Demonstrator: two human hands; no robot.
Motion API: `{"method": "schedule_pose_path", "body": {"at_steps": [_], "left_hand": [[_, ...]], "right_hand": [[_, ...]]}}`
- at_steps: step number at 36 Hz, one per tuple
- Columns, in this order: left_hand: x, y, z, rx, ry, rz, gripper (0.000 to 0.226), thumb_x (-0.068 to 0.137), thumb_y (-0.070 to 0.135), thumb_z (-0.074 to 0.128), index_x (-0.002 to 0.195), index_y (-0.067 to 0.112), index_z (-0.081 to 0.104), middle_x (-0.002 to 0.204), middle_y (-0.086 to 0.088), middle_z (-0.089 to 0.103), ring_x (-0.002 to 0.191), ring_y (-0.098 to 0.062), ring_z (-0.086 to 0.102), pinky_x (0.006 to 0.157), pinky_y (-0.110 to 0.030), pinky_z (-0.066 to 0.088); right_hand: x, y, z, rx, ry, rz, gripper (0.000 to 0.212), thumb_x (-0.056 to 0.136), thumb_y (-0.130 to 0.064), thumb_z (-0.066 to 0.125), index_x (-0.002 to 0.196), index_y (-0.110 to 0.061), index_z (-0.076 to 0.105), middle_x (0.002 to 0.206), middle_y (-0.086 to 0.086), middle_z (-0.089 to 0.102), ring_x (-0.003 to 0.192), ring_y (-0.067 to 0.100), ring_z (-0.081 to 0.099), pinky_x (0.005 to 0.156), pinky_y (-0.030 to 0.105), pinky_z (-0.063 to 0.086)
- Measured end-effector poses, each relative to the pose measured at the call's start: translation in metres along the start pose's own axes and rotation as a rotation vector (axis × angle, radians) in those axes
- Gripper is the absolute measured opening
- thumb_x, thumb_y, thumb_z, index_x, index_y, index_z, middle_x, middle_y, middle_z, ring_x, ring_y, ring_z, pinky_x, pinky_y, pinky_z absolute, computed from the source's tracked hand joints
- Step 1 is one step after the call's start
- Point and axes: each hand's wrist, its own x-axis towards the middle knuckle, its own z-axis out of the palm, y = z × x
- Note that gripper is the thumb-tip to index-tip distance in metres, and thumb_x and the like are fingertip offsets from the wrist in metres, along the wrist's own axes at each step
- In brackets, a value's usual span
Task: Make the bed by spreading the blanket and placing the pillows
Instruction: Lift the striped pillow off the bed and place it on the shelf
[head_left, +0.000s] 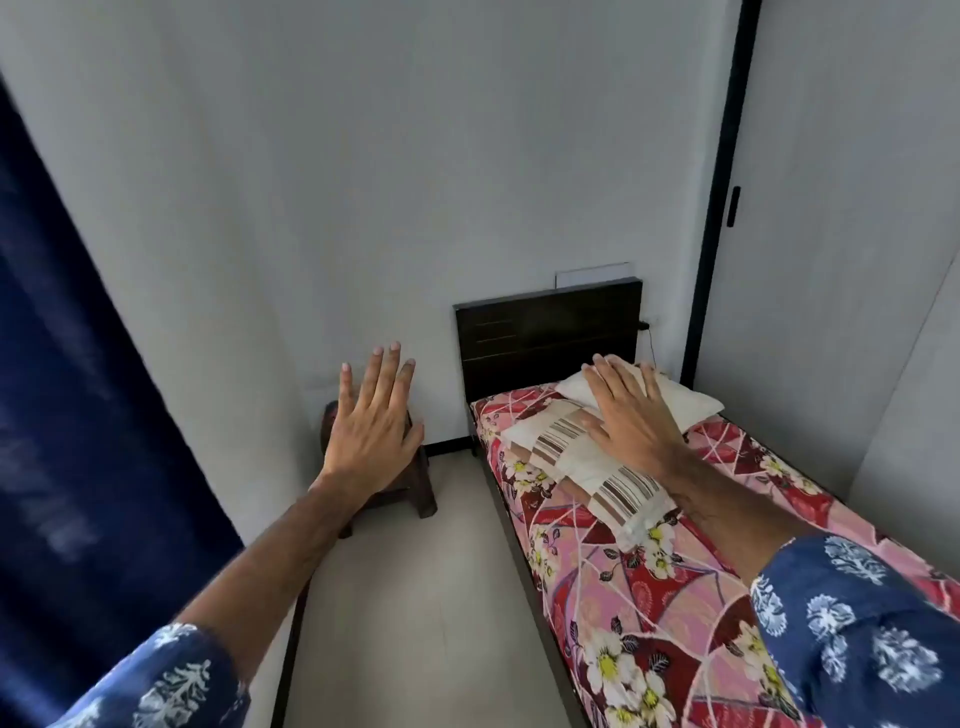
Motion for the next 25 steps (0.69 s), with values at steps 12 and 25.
{"method": "schedule_pose_path", "body": {"at_steps": [12,25], "left_hand": [[0.130,-0.013,0.143,0.002,-0.130,0.081,0.078,0.097,0.056,0.008,0.160,0.011,0.013,0.168,-0.014,0.000,0.155,-0.032,0.001,0.122,-0.061,0.009],[0.278,-0.034,0.342,-0.192,-0.252,0.232,0.086,0.097,0.062,-0.007,0.156,0.010,0.027,0.167,-0.014,0.013,0.154,-0.035,0.011,0.120,-0.063,0.016]], "right_hand": [[0.100,0.051,0.110,-0.010,-0.314,0.112,0.078,0.102,-0.054,0.042,0.163,-0.018,0.007,0.171,0.009,0.005,0.158,0.028,0.008,0.126,0.057,0.000],[0.181,0.072,0.264,-0.022,-0.464,0.266,0.076,0.103,-0.048,0.045,0.163,-0.017,0.008,0.171,0.009,0.006,0.158,0.028,0.008,0.126,0.057,0.002]]}}
